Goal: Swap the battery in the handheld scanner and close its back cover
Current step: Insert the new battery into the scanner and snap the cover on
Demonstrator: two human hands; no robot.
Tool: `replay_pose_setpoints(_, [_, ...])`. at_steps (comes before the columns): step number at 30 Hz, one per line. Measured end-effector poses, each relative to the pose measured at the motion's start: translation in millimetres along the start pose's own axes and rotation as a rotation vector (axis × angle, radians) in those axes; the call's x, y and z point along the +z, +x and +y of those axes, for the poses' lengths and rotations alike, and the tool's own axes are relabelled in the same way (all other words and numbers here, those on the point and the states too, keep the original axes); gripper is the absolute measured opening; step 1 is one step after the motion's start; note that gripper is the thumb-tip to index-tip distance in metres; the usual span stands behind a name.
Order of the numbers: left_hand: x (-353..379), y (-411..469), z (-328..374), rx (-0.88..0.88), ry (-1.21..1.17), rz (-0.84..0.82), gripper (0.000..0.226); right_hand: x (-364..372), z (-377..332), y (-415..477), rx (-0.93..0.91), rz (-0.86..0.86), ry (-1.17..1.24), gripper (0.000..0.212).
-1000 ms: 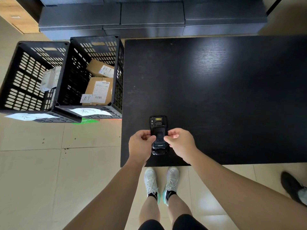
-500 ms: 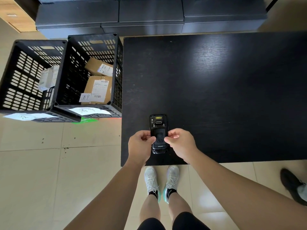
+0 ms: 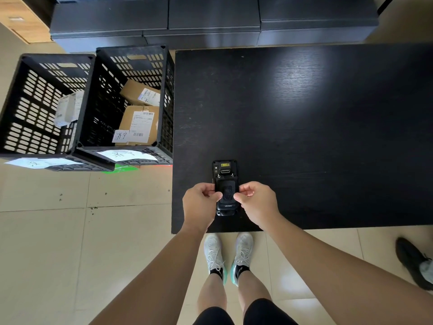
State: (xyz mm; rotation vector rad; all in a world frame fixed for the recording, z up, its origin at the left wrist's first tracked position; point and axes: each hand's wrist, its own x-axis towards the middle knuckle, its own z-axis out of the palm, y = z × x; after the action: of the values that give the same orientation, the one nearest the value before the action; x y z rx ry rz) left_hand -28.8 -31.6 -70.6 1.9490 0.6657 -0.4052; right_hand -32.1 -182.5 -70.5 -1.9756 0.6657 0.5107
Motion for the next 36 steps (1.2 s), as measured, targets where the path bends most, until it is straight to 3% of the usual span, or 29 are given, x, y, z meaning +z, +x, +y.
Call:
replay_pose_setpoints(18, [10,-7,-3,0.017,0.046,0.075,0.034,5,-5,-6,0.034,0.086,0.024,0.026])
replay_pose_setpoints(22, [10,-7,-2,0.041,0.049,0.06,0.037,7,-8,-6,-0.036,0.111,-0.022,0.026])
replay_pose_setpoints(36, [10,10,6,0.061,0.197,0.025,0.029,8,-11,8,-0.101,0.067,-0.064,0.029])
